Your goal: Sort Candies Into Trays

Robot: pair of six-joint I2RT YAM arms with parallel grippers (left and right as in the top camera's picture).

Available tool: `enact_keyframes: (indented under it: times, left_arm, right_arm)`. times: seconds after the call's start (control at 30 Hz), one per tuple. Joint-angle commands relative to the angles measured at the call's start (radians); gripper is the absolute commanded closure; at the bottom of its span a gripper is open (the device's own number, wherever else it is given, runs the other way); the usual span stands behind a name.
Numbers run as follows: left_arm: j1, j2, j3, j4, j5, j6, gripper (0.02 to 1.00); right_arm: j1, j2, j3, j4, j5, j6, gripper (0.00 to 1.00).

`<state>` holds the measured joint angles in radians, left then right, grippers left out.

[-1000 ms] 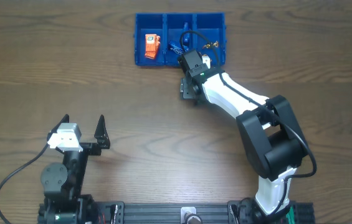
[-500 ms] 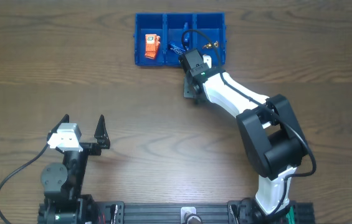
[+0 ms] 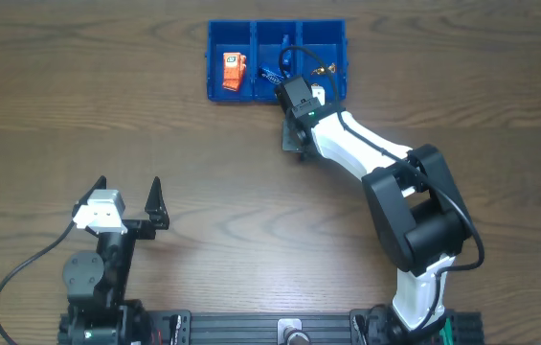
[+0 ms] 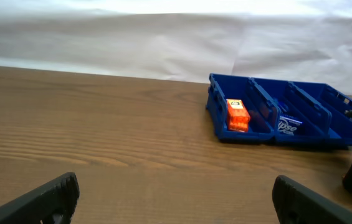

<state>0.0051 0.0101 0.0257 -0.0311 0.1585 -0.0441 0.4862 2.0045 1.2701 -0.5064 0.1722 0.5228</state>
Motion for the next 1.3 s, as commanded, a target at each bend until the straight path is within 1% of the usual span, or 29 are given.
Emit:
enact_keyframes:
  times: [0.03, 0.17, 0.23, 0.27, 0.3, 0.33, 0.43, 0.5, 0.57, 0.8, 1.0, 1.03, 1.07, 1.13, 1.17, 1.23, 1.27, 1.3]
  left_arm:
    - [0.004, -0.006, -0.021, -0.032, 0.014, 0.012, 0.020]
    - [0.004, -0.006, -0.021, -0.032, 0.014, 0.012, 0.020]
    - [0.004, -0.006, -0.021, -0.032, 0.014, 0.012, 0.020]
    - [0.004, -0.006, -0.021, -0.032, 0.014, 0.011, 0.020]
    - [0.004, -0.006, -0.021, -0.032, 0.014, 0.012, 0.020]
    - [0.004, -0.006, -0.021, -0.032, 0.014, 0.012, 0.020]
    - [0.004, -0.006, -0.021, -0.032, 0.014, 0.012, 0.020]
    - [0.004, -0.006, -0.021, -0.032, 0.014, 0.012, 0.020]
    - [0.004, -0.006, -0.021, -0.032, 0.014, 0.011, 0.020]
    - [0.004, -0.006, -0.021, -0.032, 0.014, 0.012, 0.020]
    - [0.004, -0.006, -0.021, -0.032, 0.014, 0.012, 0.020]
    - [0.004, -0.006, -0.021, -0.032, 0.014, 0.012, 0.020]
    - [0.004, -0.006, -0.021, -0.032, 0.014, 0.012, 0.020]
    - [0.004, -0.006, -0.021, -0.032, 0.014, 0.012, 0.020]
    - [0.004, -0.006, -0.021, -0.032, 0.014, 0.012, 0.020]
    - [0.004, -0.006, -0.021, -0.032, 0.014, 0.012, 0.023]
    - [0.004, -0.006, -0.021, -0.032, 0.014, 0.012, 0.020]
    - [0.004, -0.006, -0.021, -0.032, 0.014, 0.012, 0.020]
  right_arm:
    - [-0.005, 0.018, -0.003, 0.002, 0.010, 0.005, 0.963]
    - [-0.005, -0.043, 0.010, -0.018, 0.019, 0.005, 0.963]
    - [-0.005, -0.142, 0.056, -0.066, 0.078, -0.011, 0.963]
    - [-0.005, -0.200, 0.115, -0.103, 0.126, -0.052, 0.963]
    - [-0.008, -0.222, 0.151, -0.117, 0.146, -0.072, 0.963]
    - [-0.022, -0.241, 0.225, -0.133, 0.162, -0.119, 0.963]
    - [-0.081, -0.222, 0.367, -0.106, 0.164, -0.187, 0.965]
    - [-0.127, -0.193, 0.381, 0.004, 0.164, -0.212, 0.965]
    - [-0.151, -0.145, 0.381, 0.072, 0.163, -0.214, 0.965]
    - [-0.153, 0.027, 0.381, 0.129, 0.164, -0.214, 0.965]
    - [-0.153, 0.074, 0.380, 0.129, 0.154, -0.214, 0.965]
    - [-0.153, 0.076, 0.380, 0.130, 0.148, -0.214, 0.945]
    - [-0.153, 0.076, 0.380, 0.130, 0.149, -0.214, 0.862]
    - [-0.153, 0.076, 0.380, 0.130, 0.148, -0.214, 0.573]
    - [-0.153, 0.076, 0.380, 0.127, 0.148, -0.214, 0.281]
    - [-0.151, 0.076, 0.380, 0.127, 0.148, -0.214, 0.064]
    - [-0.150, 0.076, 0.380, 0.126, 0.148, -0.215, 0.003]
    - [-0.149, 0.076, 0.380, 0.124, 0.148, -0.214, 0.001]
